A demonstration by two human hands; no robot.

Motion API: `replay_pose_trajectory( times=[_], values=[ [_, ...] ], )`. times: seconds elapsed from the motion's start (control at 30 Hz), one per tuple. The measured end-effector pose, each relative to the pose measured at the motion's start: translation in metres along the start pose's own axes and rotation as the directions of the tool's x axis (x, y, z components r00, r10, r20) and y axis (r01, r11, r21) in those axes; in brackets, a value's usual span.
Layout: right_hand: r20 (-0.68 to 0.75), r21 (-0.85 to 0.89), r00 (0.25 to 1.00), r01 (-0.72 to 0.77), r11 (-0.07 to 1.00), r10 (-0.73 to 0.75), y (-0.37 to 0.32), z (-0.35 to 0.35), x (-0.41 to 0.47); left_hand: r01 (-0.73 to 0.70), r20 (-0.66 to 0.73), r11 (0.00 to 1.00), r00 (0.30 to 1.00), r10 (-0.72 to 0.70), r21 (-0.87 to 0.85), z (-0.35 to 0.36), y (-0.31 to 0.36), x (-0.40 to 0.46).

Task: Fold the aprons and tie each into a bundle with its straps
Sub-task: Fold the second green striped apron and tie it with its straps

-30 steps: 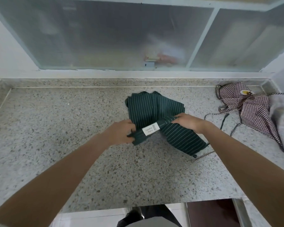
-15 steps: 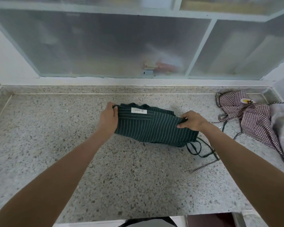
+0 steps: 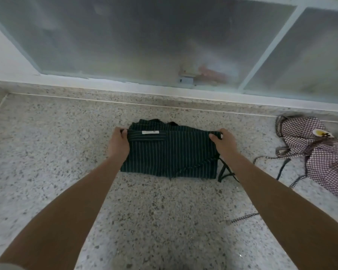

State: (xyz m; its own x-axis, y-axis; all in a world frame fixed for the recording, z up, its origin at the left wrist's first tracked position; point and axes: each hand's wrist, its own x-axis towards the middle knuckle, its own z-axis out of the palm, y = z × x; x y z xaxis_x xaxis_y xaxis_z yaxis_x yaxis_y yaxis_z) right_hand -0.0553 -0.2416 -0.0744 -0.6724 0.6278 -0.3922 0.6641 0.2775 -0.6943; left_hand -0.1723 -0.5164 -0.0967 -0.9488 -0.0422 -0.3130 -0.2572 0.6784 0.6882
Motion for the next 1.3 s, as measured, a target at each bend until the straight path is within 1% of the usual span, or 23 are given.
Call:
replay_pose_trajectory(
  times=[0.07,0.13,0.17,0.2,0.23,0.3,0.33,0.4,0.5,0.53,0.6,0.67,0.73,0.77,0.83,0.9,0.97,1.07,1.17,1.2,1.23,1.27,1.3],
  values=[
    [-0.002,-0.048,0.999,-0.048,0.998,0.048,0.006,0.01,0.01,0.044,0.087,0.994,0.996,-0.036,-0.095,0.003,0.005,0.006],
    [-0.004,-0.084,0.993,-0.121,0.989,0.121,0.012,0.017,0.018,0.168,0.292,0.948,0.952,-0.086,-0.269,0.0,0.009,0.007],
    [0.0,-0.095,0.989,-0.149,0.984,0.15,0.015,0.019,0.021,0.212,0.399,0.93,0.914,-0.079,-0.3,-0.001,0.008,0.005],
    [-0.004,-0.092,0.986,-0.168,0.981,0.169,0.018,0.02,0.024,0.207,0.463,0.938,0.884,-0.057,-0.278,-0.002,0.003,0.005],
    [-0.014,-0.076,0.983,-0.184,0.98,0.184,0.019,0.02,0.026,0.158,0.483,0.962,0.875,-0.033,-0.221,-0.001,-0.002,0.006],
    [-0.022,-0.052,0.98,-0.199,0.979,0.198,0.021,0.021,0.03,-0.015,0.425,0.999,0.905,0.033,-0.046,0.002,-0.006,0.007],
    [-0.019,-0.045,0.98,-0.2,0.979,0.199,0.022,0.022,0.032,-0.095,0.376,0.995,0.923,0.076,0.032,0.005,-0.004,0.009],
    [-0.028,-0.027,0.984,-0.179,0.983,0.179,0.022,0.022,0.033,-0.164,0.295,0.975,0.949,0.114,0.151,0.012,0.005,0.014],
    [-0.059,0.018,0.993,-0.104,0.994,0.105,0.025,0.02,0.035,-0.136,0.203,0.948,0.976,0.078,0.289,0.023,0.011,0.024],
    [-0.061,0.057,0.994,-0.088,0.994,0.092,0.025,0.019,0.037,-0.116,0.193,0.947,0.979,0.058,0.3,0.026,0.01,0.028],
    [-0.035,0.145,0.991,-0.12,0.982,0.126,0.024,0.015,0.04,-0.058,0.174,0.956,0.985,0.008,0.286,0.03,0.007,0.033],
    [0.049,0.252,0.978,-0.206,0.946,0.2,0.028,0.01,0.041,-0.006,0.153,0.969,0.988,-0.033,0.247,0.036,0.003,0.036],
    [0.179,0.289,0.957,-0.275,0.917,0.23,0.035,0.007,0.034,0.023,0.131,0.98,0.99,-0.05,0.199,0.04,0.0,0.036],
    [0.208,0.27,0.952,-0.277,0.922,0.224,0.04,0.007,0.031,0.026,0.124,0.984,0.991,-0.049,0.178,0.042,-0.002,0.035],
    [0.169,0.19,0.973,-0.188,0.964,0.156,0.045,0.01,0.027,0.018,0.108,0.988,0.994,-0.035,0.151,0.042,-0.003,0.032],
    [0.088,0.027,0.995,-0.052,0.998,0.05,0.042,0.014,0.022,0.008,0.093,0.989,0.995,-0.022,0.147,0.04,-0.005,0.029],
    [0.035,-0.142,0.999,0.015,0.99,-0.011,0.037,0.02,0.019,0.017,0.069,0.981,0.997,-0.031,0.191,0.04,-0.01,0.026],
    [-0.015,-0.274,1.0,-0.021,0.961,0.018,0.035,0.029,0.016,0.047,0.074,0.972,0.995,-0.066,0.23,0.039,-0.014,0.02],
    [-0.071,-0.338,0.995,-0.085,0.937,0.065,0.034,0.032,0.009,0.016,0.174,0.987,0.984,-0.044,0.158,0.032,-0.017,0.015],
    [-0.097,-0.418,0.995,-0.064,0.906,0.025,0.035,0.033,0.005,-0.015,0.22,0.992,0.975,-0.013,0.127,0.029,-0.019,0.015],
    [-0.119,-0.535,0.992,-0.022,0.845,-0.05,0.034,0.036,0.001,-0.055,0.253,0.993,0.967,0.028,0.1,0.025,-0.02,0.013],
    [-0.116,-0.634,0.982,0.041,0.772,-0.148,0.03,0.04,-0.006,-0.097,0.266,0.992,0.961,0.072,0.083,0.021,-0.021,0.012],
    [-0.071,-0.688,0.964,0.139,0.713,-0.257,0.023,0.044,-0.012,-0.135,0.262,0.988,0.959,0.111,0.076,0.019,-0.019,0.009]
  ],
)
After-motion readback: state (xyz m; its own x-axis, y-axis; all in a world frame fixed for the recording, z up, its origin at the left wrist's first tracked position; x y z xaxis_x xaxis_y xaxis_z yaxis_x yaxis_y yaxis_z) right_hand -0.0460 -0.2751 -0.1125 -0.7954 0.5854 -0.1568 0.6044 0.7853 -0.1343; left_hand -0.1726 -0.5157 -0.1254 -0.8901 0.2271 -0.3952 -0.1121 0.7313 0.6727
